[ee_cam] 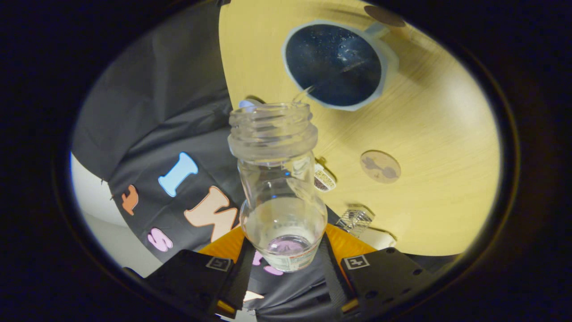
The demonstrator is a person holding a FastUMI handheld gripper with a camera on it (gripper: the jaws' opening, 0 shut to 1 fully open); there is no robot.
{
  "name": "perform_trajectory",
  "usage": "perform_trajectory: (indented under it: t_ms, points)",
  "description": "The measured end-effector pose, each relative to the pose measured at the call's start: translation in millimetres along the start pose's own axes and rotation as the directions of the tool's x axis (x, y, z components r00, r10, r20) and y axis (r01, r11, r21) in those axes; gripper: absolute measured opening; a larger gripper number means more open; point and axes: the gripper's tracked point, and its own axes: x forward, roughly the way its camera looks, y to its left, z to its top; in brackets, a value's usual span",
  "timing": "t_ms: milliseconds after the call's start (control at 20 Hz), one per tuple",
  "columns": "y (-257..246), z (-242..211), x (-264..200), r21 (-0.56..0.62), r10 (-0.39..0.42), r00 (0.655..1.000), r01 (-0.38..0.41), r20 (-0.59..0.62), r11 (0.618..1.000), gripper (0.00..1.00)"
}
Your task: Take the bottle from table, then pour the juice into the cup, finally place the bottle on the coaster
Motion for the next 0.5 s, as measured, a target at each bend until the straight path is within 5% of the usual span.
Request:
perform_trajectory:
  t_ms: [500]
  points:
    - [5.1,-0.1,-5.2,0.065,-0.002,1.000,0.004,-0.030,0.998,0.75]
